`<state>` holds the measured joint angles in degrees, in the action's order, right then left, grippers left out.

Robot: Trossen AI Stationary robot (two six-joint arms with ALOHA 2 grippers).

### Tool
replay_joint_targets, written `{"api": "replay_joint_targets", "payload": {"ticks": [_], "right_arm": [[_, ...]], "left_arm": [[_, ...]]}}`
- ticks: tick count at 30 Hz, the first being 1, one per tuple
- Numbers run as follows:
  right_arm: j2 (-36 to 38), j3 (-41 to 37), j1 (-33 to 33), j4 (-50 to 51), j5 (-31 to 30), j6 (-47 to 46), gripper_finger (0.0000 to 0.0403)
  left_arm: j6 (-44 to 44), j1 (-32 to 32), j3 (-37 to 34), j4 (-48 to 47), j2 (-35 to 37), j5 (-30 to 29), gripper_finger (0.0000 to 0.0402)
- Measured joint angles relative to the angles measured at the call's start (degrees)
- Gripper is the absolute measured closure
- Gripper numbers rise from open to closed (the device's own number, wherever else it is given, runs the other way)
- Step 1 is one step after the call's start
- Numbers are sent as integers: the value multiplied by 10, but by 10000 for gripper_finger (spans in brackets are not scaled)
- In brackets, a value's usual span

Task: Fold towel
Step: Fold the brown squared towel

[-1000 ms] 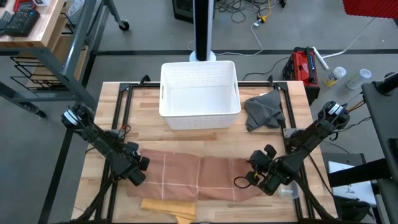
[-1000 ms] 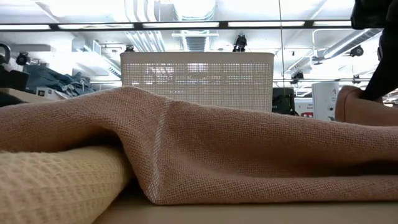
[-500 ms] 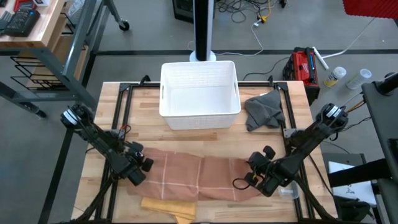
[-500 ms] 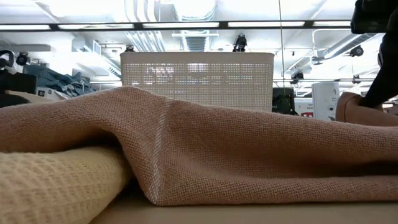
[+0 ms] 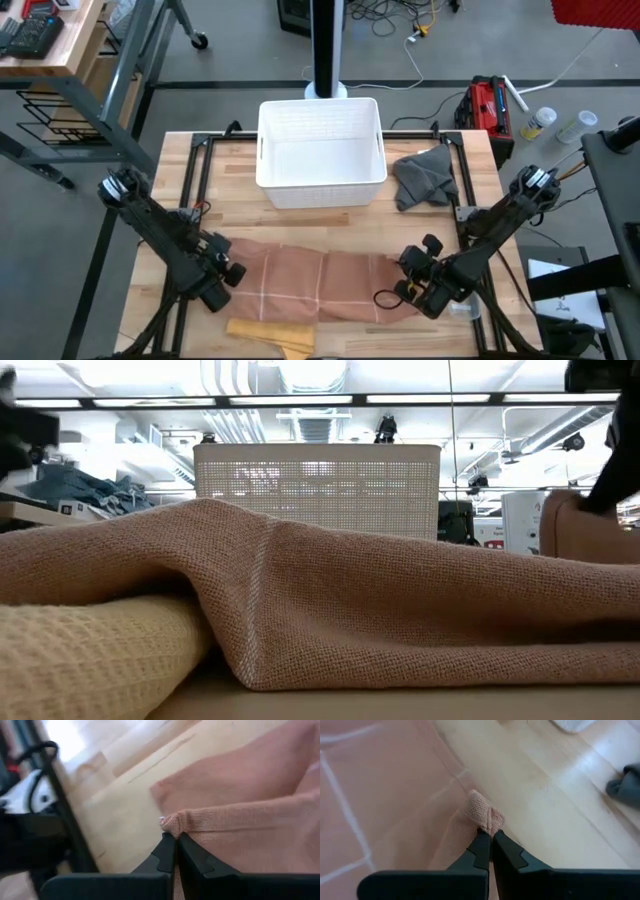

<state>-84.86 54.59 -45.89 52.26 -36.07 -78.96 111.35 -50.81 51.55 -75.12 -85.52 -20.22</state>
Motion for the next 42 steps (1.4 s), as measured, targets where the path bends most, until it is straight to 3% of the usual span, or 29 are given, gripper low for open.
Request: {"api": "replay_joint_targets", "payload": {"ticks": [8, 13, 21, 23, 32, 39, 42], "right_arm": [[0, 99, -19, 111, -14, 18, 403], [0, 153, -49, 169, -28, 10, 403], [-4, 220, -89, 372, -26, -121, 403], [1, 222, -94, 379, -27, -128, 403], [39, 255, -96, 379, -120, -43, 403], [71, 344, -102, 379, -151, 75, 403], [83, 384, -113, 379, -146, 107, 403]], "left_arm": [[56, -62, 76, -96, 0, -90, 401], [54, -72, 87, -126, 0, -92, 401], [5, -76, 91, -150, 23, -172, 401], [-3, -77, 102, -149, 24, -210, 401], [-210, -75, 205, -150, 61, -428, 401], [-382, -75, 332, -149, 104, -440, 401], [-416, -76, 381, -149, 112, -416, 401]]}}
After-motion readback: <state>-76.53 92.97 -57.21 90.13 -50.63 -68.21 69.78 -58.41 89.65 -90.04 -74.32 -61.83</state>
